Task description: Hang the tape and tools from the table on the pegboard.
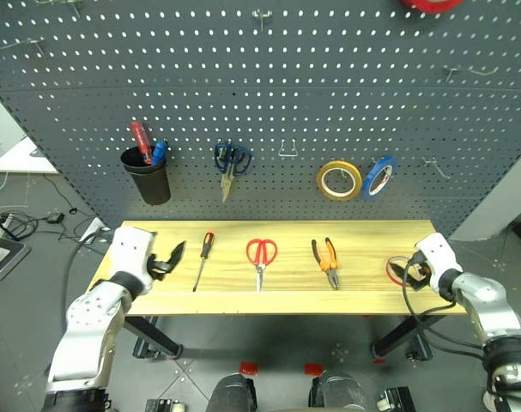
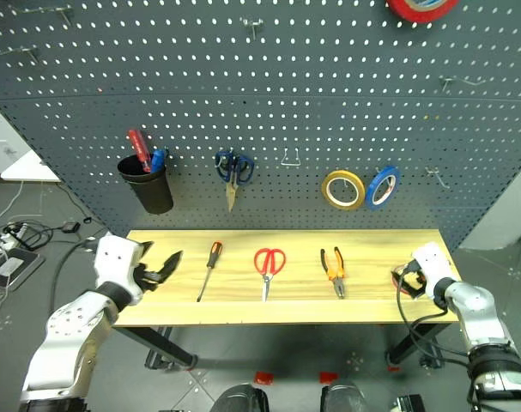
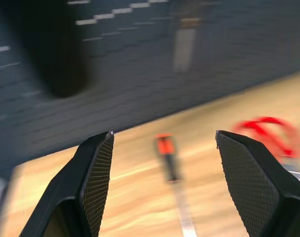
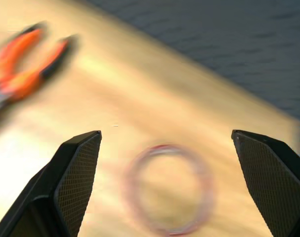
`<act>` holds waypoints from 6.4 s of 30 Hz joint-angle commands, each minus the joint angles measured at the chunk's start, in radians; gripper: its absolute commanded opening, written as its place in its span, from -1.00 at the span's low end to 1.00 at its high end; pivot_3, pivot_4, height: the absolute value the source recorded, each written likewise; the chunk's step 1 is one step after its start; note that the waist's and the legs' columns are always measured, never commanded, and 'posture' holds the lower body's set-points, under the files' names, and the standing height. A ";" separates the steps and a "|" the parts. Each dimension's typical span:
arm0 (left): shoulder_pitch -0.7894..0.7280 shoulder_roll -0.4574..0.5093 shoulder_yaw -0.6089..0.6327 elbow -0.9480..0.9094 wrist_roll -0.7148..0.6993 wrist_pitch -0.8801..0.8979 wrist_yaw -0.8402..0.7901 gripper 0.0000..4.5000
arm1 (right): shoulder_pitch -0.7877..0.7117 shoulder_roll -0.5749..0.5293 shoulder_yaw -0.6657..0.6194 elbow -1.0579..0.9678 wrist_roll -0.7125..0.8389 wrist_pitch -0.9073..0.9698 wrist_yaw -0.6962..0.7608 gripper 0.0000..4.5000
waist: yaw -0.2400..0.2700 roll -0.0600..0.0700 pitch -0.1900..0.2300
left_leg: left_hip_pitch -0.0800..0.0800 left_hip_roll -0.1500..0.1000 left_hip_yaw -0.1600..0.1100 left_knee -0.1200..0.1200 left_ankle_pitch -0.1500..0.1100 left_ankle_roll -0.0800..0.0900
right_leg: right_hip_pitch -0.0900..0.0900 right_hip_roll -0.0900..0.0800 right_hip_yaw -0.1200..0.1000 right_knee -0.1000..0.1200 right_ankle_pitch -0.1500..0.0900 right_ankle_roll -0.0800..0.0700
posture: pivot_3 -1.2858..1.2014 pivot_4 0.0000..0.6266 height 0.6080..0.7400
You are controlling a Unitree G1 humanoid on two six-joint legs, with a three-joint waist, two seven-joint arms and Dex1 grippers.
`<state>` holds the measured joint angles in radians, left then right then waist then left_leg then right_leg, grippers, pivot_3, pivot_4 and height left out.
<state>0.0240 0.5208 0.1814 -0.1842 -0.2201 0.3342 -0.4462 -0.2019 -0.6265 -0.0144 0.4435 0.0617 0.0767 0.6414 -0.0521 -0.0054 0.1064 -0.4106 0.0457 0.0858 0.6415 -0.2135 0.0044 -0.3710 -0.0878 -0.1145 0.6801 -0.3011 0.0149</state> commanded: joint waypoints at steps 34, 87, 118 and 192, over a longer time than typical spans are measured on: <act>-0.469 -0.112 -0.542 0.171 0.069 -0.165 -0.576 0.56 | -0.603 0.076 0.085 0.671 -0.097 0.516 0.006 -0.43 | -0.032 -0.023 0.214 | -0.010 0.000 0.020 0.001 0.000 0.001 | -0.016 -0.002 0.014 0.000 0.004 0.000 | -0.14 0.07 1.00; -0.758 -0.414 -0.432 0.177 -0.029 -0.032 -0.353 0.56 | -0.477 0.137 -0.323 -0.273 0.221 0.312 -0.327 -0.99 | -0.063 -0.020 0.214 | -0.022 0.000 0.029 0.003 -0.001 0.002 | -0.033 -0.001 0.023 0.002 0.007 0.009 | -0.20 -0.05 1.00; -0.239 0.212 -0.356 0.025 0.083 -0.128 -0.534 0.56 | -0.306 0.531 0.079 -0.459 0.065 0.945 -0.590 0.99 | -0.054 -0.020 0.213 | -0.022 0.001 0.028 0.002 -0.001 0.002 | -0.035 -0.003 0.023 0.001 0.008 0.007 | -0.13 0.10 1.00; -0.455 -0.041 -0.116 -0.119 -0.156 0.154 -0.064 0.56 | -1.075 0.699 0.112 0.490 -0.263 -0.603 -0.925 0.07 | -0.013 -0.023 0.218 | -0.025 0.002 0.029 0.002 0.000 0.001 | -0.037 -0.001 0.023 0.000 0.010 0.006 | 0.02 0.09 1.00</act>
<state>-0.4209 0.4839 0.0643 -0.2916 -0.3852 0.5138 -0.5125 -1.2356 0.0772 0.1082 0.9236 -0.1871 -0.4778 -0.2544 -0.0655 -0.0279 0.3244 -0.4357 0.0478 0.1147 0.6433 -0.2138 0.0055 -0.4084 -0.0891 -0.0919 0.6806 -0.2909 0.0206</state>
